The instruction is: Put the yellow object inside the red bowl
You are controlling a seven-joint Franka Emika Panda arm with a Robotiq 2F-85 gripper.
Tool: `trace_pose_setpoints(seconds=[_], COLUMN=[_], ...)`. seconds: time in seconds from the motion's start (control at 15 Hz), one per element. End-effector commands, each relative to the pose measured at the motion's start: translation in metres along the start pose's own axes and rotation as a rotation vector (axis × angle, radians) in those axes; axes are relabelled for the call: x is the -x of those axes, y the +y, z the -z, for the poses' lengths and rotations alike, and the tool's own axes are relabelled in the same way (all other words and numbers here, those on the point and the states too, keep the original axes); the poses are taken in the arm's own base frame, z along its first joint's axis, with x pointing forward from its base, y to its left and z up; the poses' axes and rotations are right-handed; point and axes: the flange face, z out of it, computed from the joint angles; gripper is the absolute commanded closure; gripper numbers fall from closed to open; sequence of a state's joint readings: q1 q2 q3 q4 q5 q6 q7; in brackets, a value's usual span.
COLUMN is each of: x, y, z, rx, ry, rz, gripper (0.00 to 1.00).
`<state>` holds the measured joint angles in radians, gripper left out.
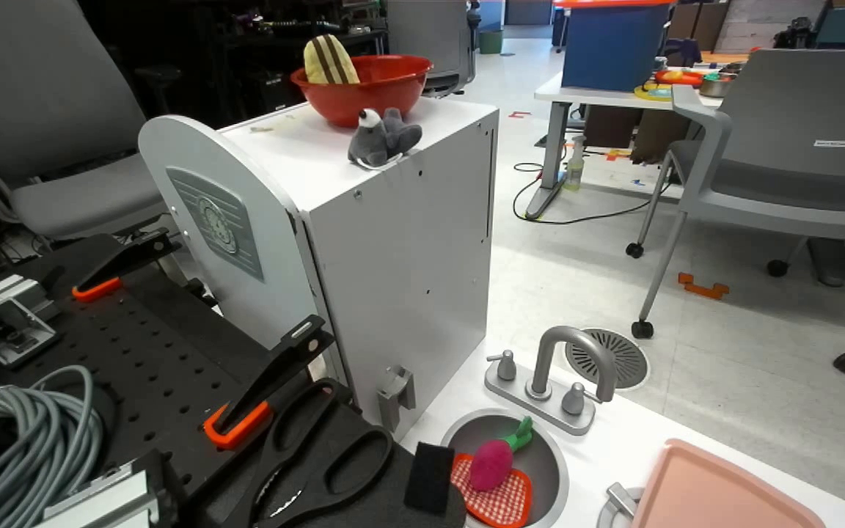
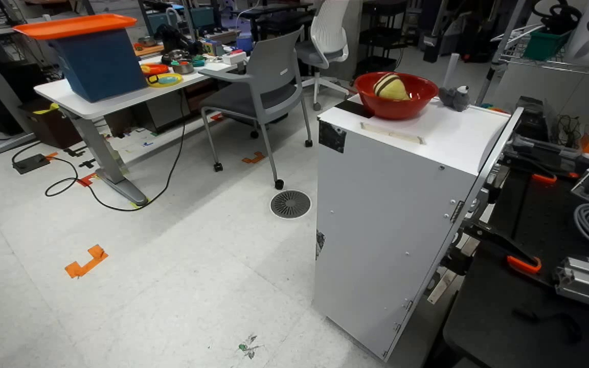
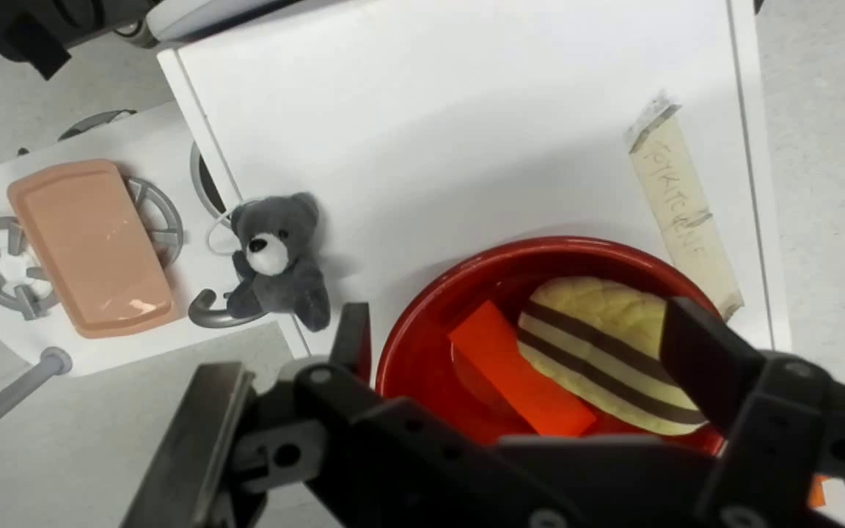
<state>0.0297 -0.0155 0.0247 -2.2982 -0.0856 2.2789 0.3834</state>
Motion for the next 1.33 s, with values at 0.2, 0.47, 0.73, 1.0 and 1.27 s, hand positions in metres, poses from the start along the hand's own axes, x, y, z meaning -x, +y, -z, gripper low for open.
trace_pose_setpoints(seconds=[0.2, 0.47, 0.73, 1.0, 1.27], x=[0.014, 0.020, 0.034, 0.049, 0.045], y=[0.004, -0.003, -0.015, -0.023, -0.025], z=[0.005, 0.004, 0.006, 0.005, 0.000], rx=[-0.018, 0.012, 0.070, 0.103, 0.100], ry=[-0.009, -0.018, 0.002, 0.017, 0.020], rz=[-0.023, 0.003, -0.020, -0.040, -0.009], gripper=[0.00, 0.00, 0.00, 0.00, 0.00])
